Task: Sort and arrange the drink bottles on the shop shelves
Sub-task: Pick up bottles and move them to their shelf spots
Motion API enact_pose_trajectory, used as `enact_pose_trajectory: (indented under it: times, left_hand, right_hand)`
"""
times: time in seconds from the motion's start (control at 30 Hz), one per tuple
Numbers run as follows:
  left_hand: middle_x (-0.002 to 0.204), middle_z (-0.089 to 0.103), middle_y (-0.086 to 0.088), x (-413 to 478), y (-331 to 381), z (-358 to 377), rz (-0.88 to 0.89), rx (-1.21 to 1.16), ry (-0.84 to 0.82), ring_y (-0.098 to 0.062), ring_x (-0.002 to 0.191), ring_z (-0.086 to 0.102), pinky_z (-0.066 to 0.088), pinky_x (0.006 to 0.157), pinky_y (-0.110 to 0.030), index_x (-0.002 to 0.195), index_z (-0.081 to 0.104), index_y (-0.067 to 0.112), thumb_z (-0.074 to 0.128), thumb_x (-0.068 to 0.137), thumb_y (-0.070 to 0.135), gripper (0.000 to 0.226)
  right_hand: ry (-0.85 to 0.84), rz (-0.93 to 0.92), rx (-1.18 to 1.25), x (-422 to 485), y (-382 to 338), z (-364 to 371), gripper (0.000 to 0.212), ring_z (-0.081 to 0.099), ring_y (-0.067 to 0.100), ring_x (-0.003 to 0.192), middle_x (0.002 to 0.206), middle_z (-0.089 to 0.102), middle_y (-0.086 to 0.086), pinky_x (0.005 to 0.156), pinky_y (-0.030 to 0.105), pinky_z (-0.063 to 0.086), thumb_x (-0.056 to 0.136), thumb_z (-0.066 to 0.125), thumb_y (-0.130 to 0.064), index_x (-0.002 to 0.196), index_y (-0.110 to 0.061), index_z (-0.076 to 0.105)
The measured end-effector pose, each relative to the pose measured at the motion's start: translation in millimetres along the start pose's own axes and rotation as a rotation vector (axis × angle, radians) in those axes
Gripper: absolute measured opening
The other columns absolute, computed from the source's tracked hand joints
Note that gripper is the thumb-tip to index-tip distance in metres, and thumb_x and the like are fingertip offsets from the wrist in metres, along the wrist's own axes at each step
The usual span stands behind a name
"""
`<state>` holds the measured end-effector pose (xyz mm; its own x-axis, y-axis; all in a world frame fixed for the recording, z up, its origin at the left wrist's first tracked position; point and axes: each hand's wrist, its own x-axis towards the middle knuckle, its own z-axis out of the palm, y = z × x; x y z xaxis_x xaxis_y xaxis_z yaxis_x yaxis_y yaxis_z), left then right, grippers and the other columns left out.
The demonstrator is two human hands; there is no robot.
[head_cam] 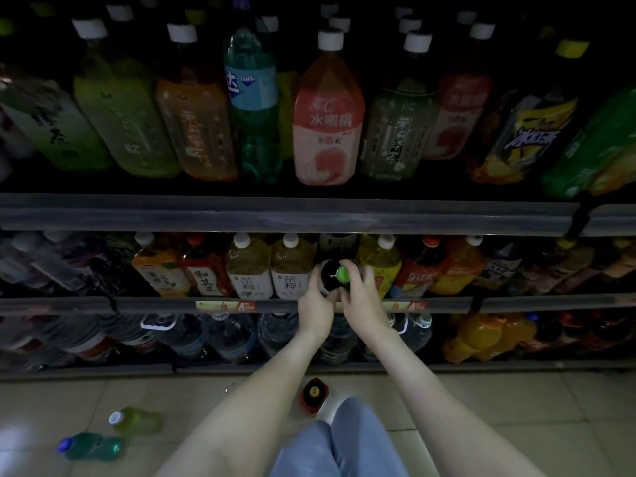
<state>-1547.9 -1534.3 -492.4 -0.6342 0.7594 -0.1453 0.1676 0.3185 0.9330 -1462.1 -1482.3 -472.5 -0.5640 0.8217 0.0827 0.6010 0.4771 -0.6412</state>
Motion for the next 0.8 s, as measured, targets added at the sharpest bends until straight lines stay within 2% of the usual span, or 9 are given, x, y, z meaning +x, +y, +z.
enact_pose_trajectory:
  times: [0.07, 0.13, 0.27, 0.37, 0.47, 0.57, 0.67, 0.8]
  left_hand:
    - [0.131, 0.056, -0.001, 5, 4, 1, -0.013, -0.031, 0.001, -0.012, 0.119, 0.053, 0.040, 0.092, -0.019, 0.147, 0.031, 0.020, 0.056, 0.095, 0.017, 0.058]
    - [0.138, 0.052, -0.006, 9, 8, 0, -0.034, -0.030, -0.063, -0.017, 0.124, 0.052, 0.041, 0.096, -0.023, 0.149, 0.024, 0.017, 0.055, 0.095, 0.016, 0.062]
    - [0.148, 0.040, -0.007, 8, 21, -10, -0.005, 0.111, -0.186, -0.021, 0.134, 0.041, 0.031, 0.097, -0.018, 0.154, 0.014, 0.021, 0.050, 0.097, 0.010, 0.068]
    - [0.150, 0.038, -0.012, 2, 29, -21, 0.000, 0.224, -0.223, -0.026, 0.134, 0.042, 0.033, 0.103, -0.025, 0.154, 0.009, 0.023, 0.047, 0.100, 0.017, 0.067]
    - [0.152, 0.035, -0.011, -11, 41, -30, 0.028, 0.307, -0.291, -0.027, 0.133, 0.042, 0.034, 0.102, -0.026, 0.155, 0.008, 0.029, 0.048, 0.099, 0.022, 0.069]
    - [0.160, 0.012, -0.012, -32, 63, -31, 0.040, 0.377, -0.361, -0.028, 0.144, 0.025, 0.026, 0.116, -0.036, 0.154, 0.009, 0.030, 0.049, 0.099, 0.028, 0.068]
    - [0.161, 0.002, -0.011, -56, 90, -26, 0.058, 0.424, -0.446, -0.030, 0.146, 0.018, 0.023, 0.115, -0.037, 0.154, 0.010, 0.030, 0.047, 0.099, 0.032, 0.066]
    - [0.162, 0.002, -0.008, -77, 117, -11, 0.087, 0.441, -0.523, -0.029, 0.145, 0.023, 0.027, 0.115, -0.037, 0.154, 0.009, 0.031, 0.048, 0.099, 0.034, 0.068]
  right_hand:
    - [-0.024, 0.015, 0.031, 4, -3, 1, 0.067, 0.029, 0.022, 0.135, 0.149, 0.025, 0.007, 0.103, 0.028, 0.033, 0.095, 0.048, -0.004, 0.151, -0.021, 0.017]
    - [-0.104, 0.037, 0.027, 7, -4, 0, 0.073, 0.014, 0.022, 0.143, 0.157, 0.018, 0.006, 0.114, 0.034, 0.023, 0.095, 0.047, -0.003, 0.154, -0.019, 0.006]
    - [-0.206, 0.120, 0.011, 7, -2, -7, 0.081, 0.004, 0.017, 0.147, 0.161, 0.010, 0.003, 0.118, 0.031, 0.012, 0.093, 0.048, 0.002, 0.154, -0.021, 0.000]
    - [-0.202, 0.140, 0.043, 0, -8, -21, 0.082, 0.010, 0.018, 0.146, 0.159, 0.016, 0.002, 0.118, 0.033, 0.015, 0.092, 0.050, 0.003, 0.154, -0.022, 0.004]
    - [-0.173, 0.182, 0.064, -11, -17, -44, 0.073, 0.014, 0.020, 0.144, 0.157, 0.021, 0.003, 0.118, 0.036, 0.017, 0.094, 0.050, -0.004, 0.154, -0.018, 0.011]
    - [-0.137, 0.263, 0.064, -27, -24, -69, 0.064, 0.020, 0.024, 0.142, 0.154, 0.027, 0.008, 0.117, 0.036, 0.021, 0.096, 0.052, -0.013, 0.152, -0.011, 0.021]
    - [-0.110, 0.348, 0.075, -49, -28, -97, 0.053, 0.030, 0.026, 0.137, 0.145, 0.039, 0.012, 0.113, 0.032, 0.025, 0.096, 0.054, -0.019, 0.144, -0.007, 0.035]
    - [-0.085, 0.422, 0.053, -74, -24, -130, 0.039, 0.044, 0.030, 0.124, 0.126, 0.053, 0.017, 0.102, 0.028, 0.031, 0.093, 0.060, -0.016, 0.128, -0.002, 0.053]
